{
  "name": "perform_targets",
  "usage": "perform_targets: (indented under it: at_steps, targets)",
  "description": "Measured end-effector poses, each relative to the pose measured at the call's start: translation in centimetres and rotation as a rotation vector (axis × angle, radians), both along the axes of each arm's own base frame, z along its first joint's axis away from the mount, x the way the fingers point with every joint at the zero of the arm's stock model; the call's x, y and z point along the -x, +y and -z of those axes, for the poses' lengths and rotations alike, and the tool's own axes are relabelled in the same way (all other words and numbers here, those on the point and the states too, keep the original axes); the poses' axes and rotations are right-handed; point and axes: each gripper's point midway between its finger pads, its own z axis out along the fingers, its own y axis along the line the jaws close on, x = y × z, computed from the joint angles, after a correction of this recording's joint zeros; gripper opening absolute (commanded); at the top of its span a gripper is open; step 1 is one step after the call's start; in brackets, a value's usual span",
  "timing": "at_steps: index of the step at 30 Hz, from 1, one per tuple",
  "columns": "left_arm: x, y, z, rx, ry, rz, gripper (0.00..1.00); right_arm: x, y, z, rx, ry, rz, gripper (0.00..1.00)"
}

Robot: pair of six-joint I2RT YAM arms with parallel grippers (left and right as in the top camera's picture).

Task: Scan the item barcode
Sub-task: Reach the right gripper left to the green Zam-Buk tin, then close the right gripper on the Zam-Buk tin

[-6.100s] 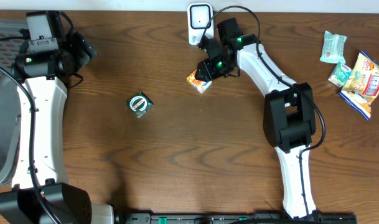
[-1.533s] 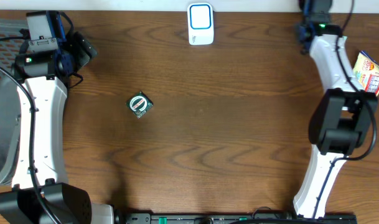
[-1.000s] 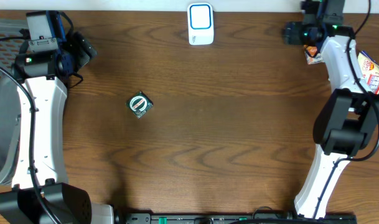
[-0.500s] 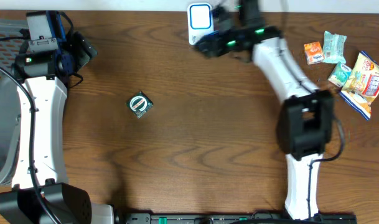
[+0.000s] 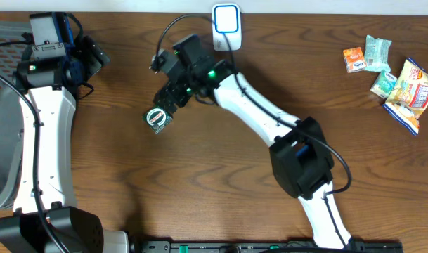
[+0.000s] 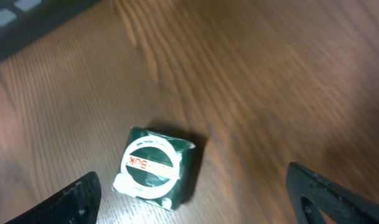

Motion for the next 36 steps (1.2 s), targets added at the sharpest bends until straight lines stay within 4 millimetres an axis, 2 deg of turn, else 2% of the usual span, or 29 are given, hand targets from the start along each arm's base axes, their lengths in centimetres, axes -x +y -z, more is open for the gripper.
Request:
perform_targets:
  at_steps: [3,7,8,12,17,23,27,32,36]
  targets:
    - [0.0,0.0,0.0,0.0,0.0,0.0,0.98,0.5,0.5,1.2,0.027,-0.001,-0.007,0.92]
    - [0.0,0.0,0.0,0.0,0.0,0.0,0.98,0.9,0.6,4.3,0.076,0.029,-0.011,0.92]
    - [0.0,0.0,0.0,0.0,0.0,0.0,0.98,1.4,0.6,5.7,0.1,0.049,-0.015,0.91]
    - [0.0,0.0,0.0,0.0,0.0,0.0,0.98,3.2,1.5,8.4,0.147,0.081,-0.045,0.91]
    - [0.0,0.0,0.0,0.0,0.0,0.0,0.98,5.1,3.3,8.8,0.189,0.035,-0.071,0.9]
    - [0.0,0.0,0.0,0.0,0.0,0.0,0.98,5.9,4.1,9.1,0.244,-0.029,-0.062,0.87]
    - [0.0,0.0,0.0,0.0,0.0,0.0,0.98,5.2,3.6,9.2,0.271,-0.054,-0.029,0.79]
    - [0.0,0.0,0.0,0.0,0.0,0.0,0.98,4.0,2.5,9.3,0.326,-0.099,0.023,0.75]
    - [0.0,0.0,0.0,0.0,0.0,0.0,0.98,3.1,1.0,9.6,0.389,-0.128,0.071,0.76]
